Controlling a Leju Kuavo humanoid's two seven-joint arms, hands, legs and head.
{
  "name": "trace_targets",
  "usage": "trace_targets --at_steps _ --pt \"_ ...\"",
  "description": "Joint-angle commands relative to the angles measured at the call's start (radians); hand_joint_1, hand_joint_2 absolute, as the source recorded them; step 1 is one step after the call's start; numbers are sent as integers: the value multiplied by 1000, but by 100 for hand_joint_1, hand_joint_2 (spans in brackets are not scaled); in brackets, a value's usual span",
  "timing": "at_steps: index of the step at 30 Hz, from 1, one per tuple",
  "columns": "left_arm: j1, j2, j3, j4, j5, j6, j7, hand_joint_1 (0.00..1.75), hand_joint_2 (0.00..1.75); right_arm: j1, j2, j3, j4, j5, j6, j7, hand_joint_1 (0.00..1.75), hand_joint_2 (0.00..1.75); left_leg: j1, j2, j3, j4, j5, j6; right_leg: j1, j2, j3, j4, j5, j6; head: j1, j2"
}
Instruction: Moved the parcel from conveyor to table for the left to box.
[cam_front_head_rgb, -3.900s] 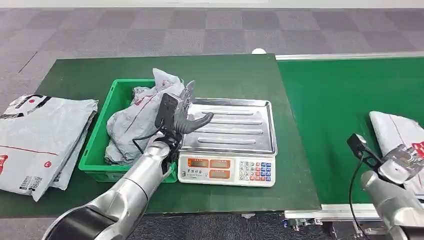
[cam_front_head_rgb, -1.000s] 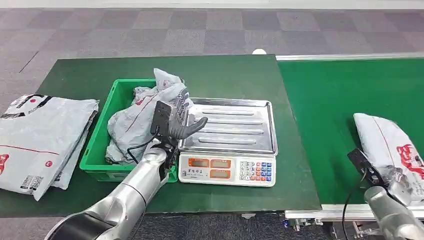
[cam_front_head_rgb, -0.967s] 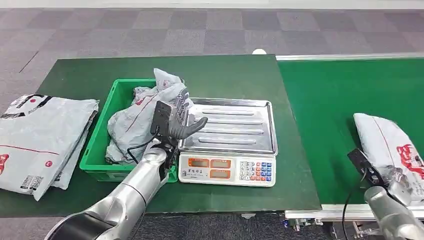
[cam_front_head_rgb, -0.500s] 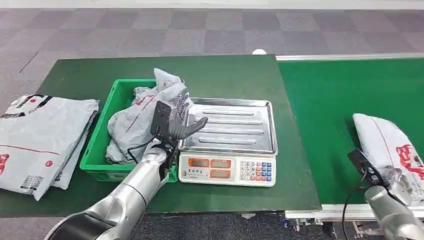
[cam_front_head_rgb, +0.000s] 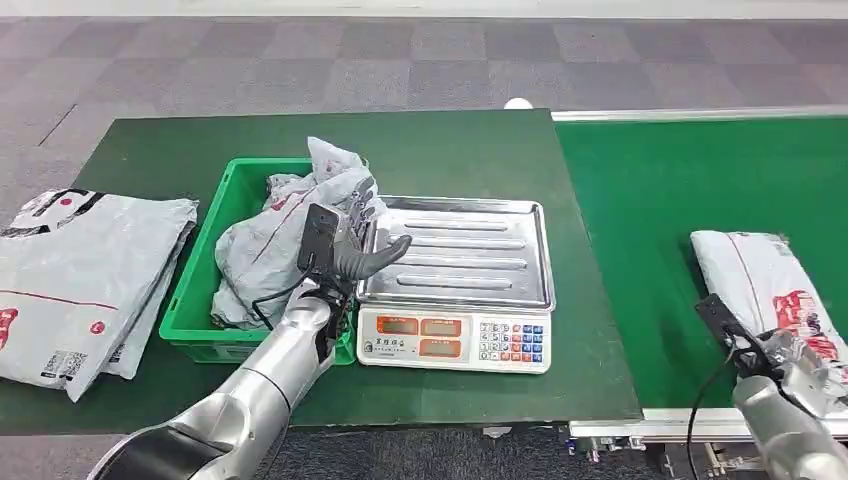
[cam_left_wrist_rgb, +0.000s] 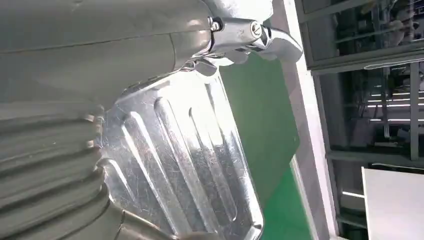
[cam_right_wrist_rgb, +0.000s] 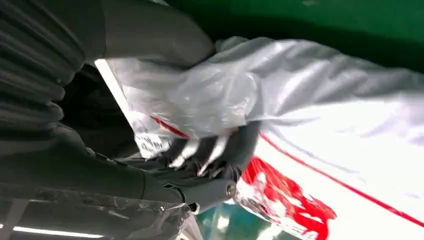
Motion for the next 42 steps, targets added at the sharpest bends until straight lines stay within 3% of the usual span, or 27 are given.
trace_targets --at_steps 1,9,14,35,39,42 --pt "-19 14 36 55 6 -6 -1 0 175 15 66 -38 -19 17 -7 -13 175 175 1 4 5 -3 -1 -1 2 4 4 -4 1 -1 0 0" --pt "-16 15 37 55 10 -7 -4 0 175 25 92 -32 -39 46 -11 -42 175 175 1 4 6 -3 -1 0 2 4 5 -4 1 -1 0 0" --pt "-14 21 38 58 11 -3 -7 0 175 8 156 -35 -107 103 -106 -172 175 175 2 6 5 -2 -1 -1 2 6 3 -3 1 -1 0 0" --pt "-14 20 38 58 11 -2 -8 0 175 5 153 -38 -110 108 -98 -169 175 175 0 2 1 -1 0 1 0 2 1 -1 0 -1 0 0" --pt "-19 13 30 67 2 -8 -2 0 175 -35 143 -16 -118 138 -180 -241 175 175 1 4 5 -3 0 1 1 4 4 -4 1 -2 0 0" --pt "-33 -1 18 79 -6 -13 14 0 175 1 128 -20 -206 118 -242 -296 175 175 -1 4 1 0 0 1 -1 4 0 0 1 -1 0 0"
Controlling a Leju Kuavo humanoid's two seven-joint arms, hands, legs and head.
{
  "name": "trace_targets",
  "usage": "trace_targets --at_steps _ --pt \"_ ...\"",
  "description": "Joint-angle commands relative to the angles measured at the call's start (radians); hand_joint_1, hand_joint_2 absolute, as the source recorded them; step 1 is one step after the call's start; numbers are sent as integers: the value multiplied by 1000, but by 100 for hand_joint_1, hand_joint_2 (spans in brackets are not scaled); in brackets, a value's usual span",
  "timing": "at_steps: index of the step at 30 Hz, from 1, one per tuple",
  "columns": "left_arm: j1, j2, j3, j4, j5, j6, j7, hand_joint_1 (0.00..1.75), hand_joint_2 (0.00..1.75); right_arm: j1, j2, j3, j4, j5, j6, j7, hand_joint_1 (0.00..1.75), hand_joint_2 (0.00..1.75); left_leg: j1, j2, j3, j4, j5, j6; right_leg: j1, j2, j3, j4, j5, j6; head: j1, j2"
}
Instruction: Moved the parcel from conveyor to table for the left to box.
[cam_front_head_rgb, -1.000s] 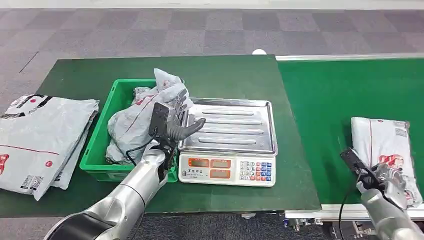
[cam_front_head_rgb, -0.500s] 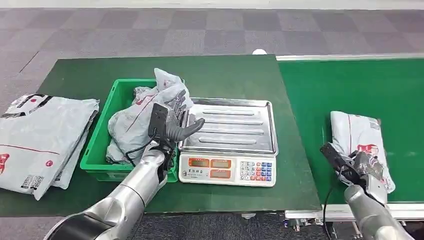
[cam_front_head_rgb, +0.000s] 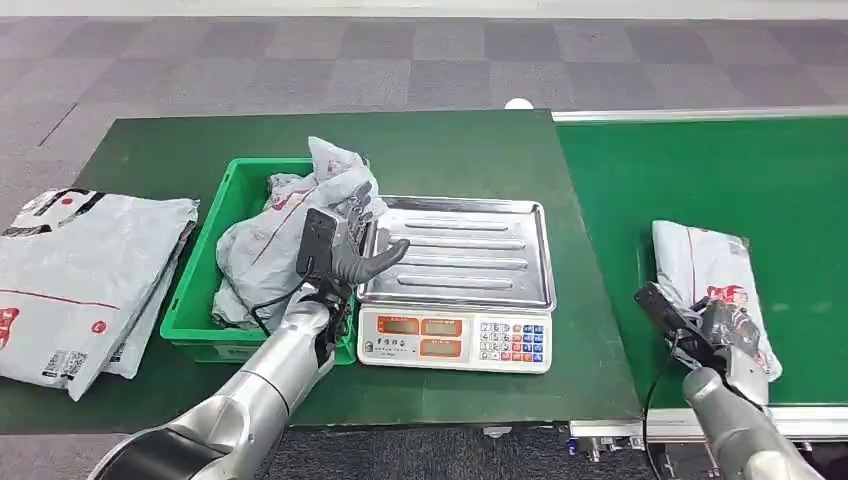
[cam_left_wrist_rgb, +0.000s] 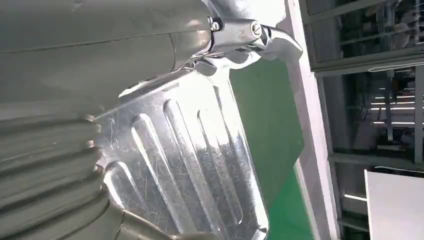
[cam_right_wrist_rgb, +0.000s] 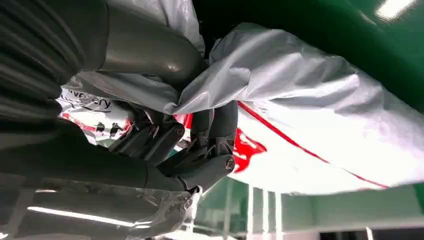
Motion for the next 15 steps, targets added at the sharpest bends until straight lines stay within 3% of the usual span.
trace_targets --at_steps 1,7,8,12,14,15 --pt "-44 -7 17 66 -17 -13 26 0 175 -14 -3 -13 -120 -4 -129 -98 175 175 0 3 1 0 -1 0 0 3 0 0 0 -1 0 0" --pt "-46 -6 17 68 -20 -9 34 0 175 0 -38 -2 -278 -69 -111 -126 175 175 0 2 2 0 -1 0 0 2 1 -1 0 -1 0 0" --pt "-45 0 21 67 -21 -3 32 0 175 -21 -60 36 -335 -106 -83 -171 175 175 -1 2 1 0 0 0 -1 2 -1 0 0 -1 0 0" --pt "-45 0 21 67 -21 -3 32 0 175 -21 -60 36 -335 -106 -83 -171 175 175 -1 3 2 0 -1 0 0 3 1 0 0 -1 0 0" --pt "-47 5 25 67 -21 0 30 0 175 -42 -69 74 -375 -109 -42 -144 175 175 -1 2 1 1 -1 0 -1 2 -1 0 0 -1 0 0" --pt "-48 11 30 63 -24 7 32 0 175 -102 -47 177 -341 -91 -41 -117 175 175 -1 4 0 1 -1 0 -1 4 -2 1 0 -1 0 0"
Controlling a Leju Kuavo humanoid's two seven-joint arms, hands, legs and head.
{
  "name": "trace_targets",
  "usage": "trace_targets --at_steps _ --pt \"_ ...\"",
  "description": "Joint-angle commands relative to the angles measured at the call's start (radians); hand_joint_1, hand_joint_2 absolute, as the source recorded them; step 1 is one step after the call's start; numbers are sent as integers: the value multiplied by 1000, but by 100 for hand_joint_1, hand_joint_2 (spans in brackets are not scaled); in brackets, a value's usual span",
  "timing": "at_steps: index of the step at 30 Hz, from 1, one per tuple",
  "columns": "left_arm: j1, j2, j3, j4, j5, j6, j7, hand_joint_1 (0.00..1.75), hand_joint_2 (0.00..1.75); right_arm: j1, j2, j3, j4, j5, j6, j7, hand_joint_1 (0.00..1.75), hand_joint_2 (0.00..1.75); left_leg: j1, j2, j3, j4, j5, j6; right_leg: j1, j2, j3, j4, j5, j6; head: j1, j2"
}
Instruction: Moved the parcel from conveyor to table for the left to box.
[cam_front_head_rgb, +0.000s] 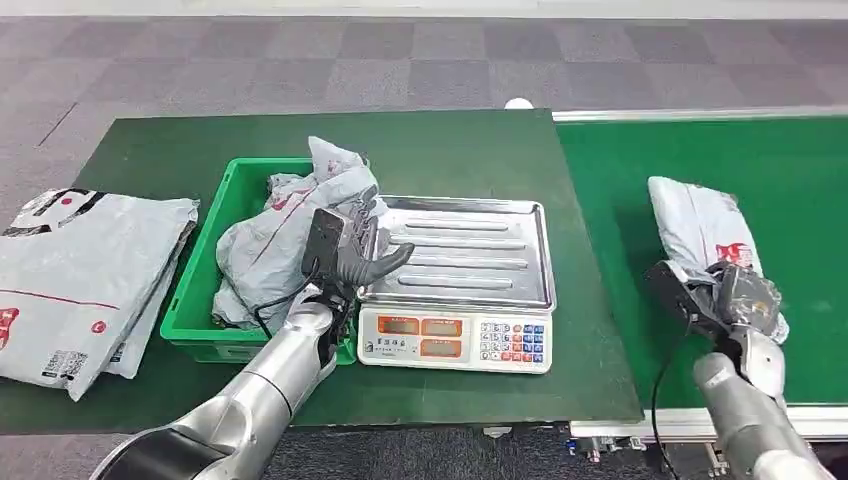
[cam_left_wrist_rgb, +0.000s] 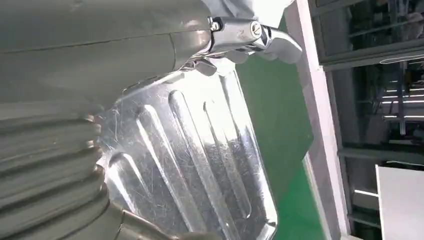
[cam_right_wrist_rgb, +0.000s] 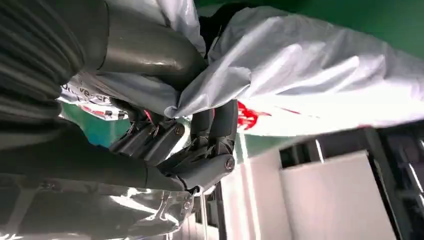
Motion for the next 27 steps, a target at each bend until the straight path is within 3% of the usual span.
trace_targets --at_steps 1,2,9,14,19,27 --pt "-47 20 30 55 -9 16 7 0 175 -119 -30 177 -198 -48 79 -3 175 175 -1 4 1 0 -1 0 -1 4 -1 1 0 -1 0 0" --pt "-47 20 31 54 -9 16 8 0 175 -135 -17 203 -178 -53 69 4 175 175 0 9 2 0 -1 0 0 9 -1 0 2 -1 0 0" --pt "-44 24 40 48 -2 19 8 0 175 -176 23 277 -182 -61 91 -1 175 175 1 9 3 -1 0 0 1 9 1 -1 2 -1 0 0" --pt "-42 27 44 48 -2 18 6 0 175 -125 66 372 -276 -66 144 -16 175 175 1 8 4 -1 -1 0 1 8 2 -2 2 -1 0 0" --pt "-48 27 54 53 3 14 11 0 175 -75 100 517 -368 -9 98 -7 175 175 2 8 4 -2 0 -1 2 8 2 -2 2 -1 0 0" --pt "-50 30 53 54 -1 17 10 0 175 -26 121 570 -439 4 107 -4 175 175 1 4 2 -1 0 0 2 4 1 -1 1 -1 0 0"
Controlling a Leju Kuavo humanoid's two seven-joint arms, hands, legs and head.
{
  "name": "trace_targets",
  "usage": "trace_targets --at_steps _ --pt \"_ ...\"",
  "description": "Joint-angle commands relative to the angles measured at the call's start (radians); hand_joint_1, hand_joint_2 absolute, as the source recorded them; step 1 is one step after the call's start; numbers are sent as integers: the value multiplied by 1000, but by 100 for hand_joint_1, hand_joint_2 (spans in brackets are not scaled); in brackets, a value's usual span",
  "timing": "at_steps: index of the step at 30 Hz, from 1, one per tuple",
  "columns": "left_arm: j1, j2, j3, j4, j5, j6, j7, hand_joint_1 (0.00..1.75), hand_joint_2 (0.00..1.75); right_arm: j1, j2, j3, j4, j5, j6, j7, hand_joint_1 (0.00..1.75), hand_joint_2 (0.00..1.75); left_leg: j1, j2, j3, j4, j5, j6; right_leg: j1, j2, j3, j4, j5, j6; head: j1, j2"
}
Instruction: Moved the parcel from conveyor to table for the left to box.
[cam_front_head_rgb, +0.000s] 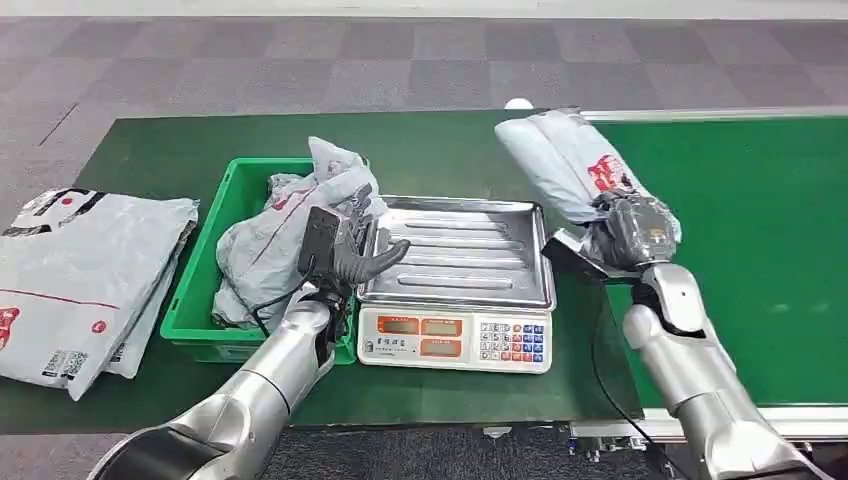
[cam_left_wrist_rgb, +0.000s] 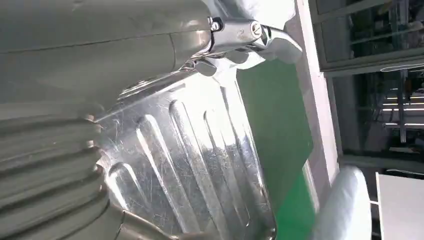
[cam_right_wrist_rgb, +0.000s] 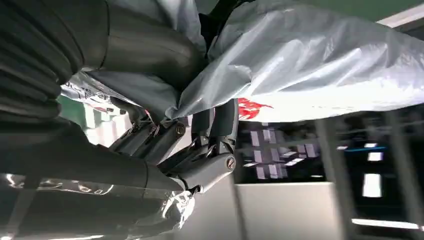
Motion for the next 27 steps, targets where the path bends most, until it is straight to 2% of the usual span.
trace_targets --at_steps 1,10,13,17,18,19,24,25,26,27 --pt "-46 27 45 53 -5 0 6 0 175 55 48 181 -139 19 31 9 175 175 1 4 2 -1 -1 0 1 4 1 -1 1 -1 0 0" --pt "-61 22 47 58 -8 -5 17 0 175 212 48 337 -375 60 131 73 175 175 2 2 3 -1 -1 -1 2 2 2 -2 0 -2 0 0" --pt "-61 22 47 59 -8 -5 17 0 175 218 42 341 -381 61 131 75 175 175 1 2 2 -1 -1 0 2 2 1 -1 -1 -1 0 0" --pt "-57 27 42 58 -15 -13 13 0 175 297 41 341 -455 105 148 90 175 175 2 2 3 -2 -1 -1 2 2 3 -2 -1 -1 0 0" --pt "-53 28 43 55 -14 -13 10 0 175 314 41 334 -470 104 147 91 59 175 2 0 2 -2 -1 -1 2 1 3 -2 -1 -1 0 0" --pt "-50 29 44 54 -13 -14 7 0 175 322 43 325 -474 102 146 94 0 175 2 1 4 -2 -1 -1 2 1 4 -3 -1 -2 0 0" --pt "-44 30 49 50 -12 -13 2 0 175 303 60 250 -425 45 163 90 0 175 1 2 2 -1 -1 0 1 2 1 -1 -1 -1 0 0" --pt "-42 30 50 48 -12 -13 1 0 175 291 77 212 -389 17 163 96 0 175 2 4 5 -3 -1 -1 2 4 5 -4 0 -2 0 0" --pt "-41 29 51 47 -13 -13 0 0 175 271 81 196 -354 2 165 71 0 175 1 2 2 -2 -1 0 1 2 2 -2 0 -1 0 0" --pt "-39 28 51 47 -14 -16 -3 0 175 237 97 145 -292 -79 175 49 0 175 1 3 4 -2 -1 0 2 3 3 -3 1 -1 0 0"
